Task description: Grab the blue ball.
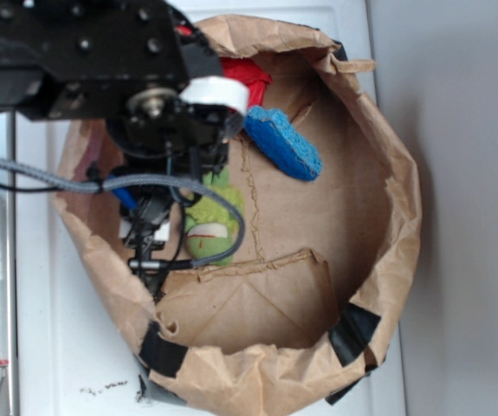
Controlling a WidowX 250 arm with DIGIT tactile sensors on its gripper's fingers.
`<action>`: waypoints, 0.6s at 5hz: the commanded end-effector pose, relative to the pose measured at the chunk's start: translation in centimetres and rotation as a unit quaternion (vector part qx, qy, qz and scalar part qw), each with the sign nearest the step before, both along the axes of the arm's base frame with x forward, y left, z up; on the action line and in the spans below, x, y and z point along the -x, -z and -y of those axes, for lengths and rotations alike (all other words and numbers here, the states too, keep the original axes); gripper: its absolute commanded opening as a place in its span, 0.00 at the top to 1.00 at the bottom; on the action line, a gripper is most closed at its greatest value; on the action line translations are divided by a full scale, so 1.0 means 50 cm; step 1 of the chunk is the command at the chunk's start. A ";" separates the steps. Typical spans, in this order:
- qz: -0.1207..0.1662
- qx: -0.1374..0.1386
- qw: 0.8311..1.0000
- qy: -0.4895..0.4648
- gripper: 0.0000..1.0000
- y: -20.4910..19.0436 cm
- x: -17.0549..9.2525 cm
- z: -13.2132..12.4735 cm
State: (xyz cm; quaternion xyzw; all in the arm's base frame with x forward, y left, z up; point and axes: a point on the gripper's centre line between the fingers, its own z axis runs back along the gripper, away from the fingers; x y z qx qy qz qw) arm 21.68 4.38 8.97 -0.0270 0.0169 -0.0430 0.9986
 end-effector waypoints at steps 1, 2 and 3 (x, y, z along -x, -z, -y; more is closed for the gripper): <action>0.026 -0.032 0.999 0.000 0.00 0.008 -0.017 -0.038; 0.013 -0.040 0.999 0.032 0.00 0.051 0.006 -0.033; 0.015 -0.040 0.999 0.029 0.00 0.087 0.003 -0.016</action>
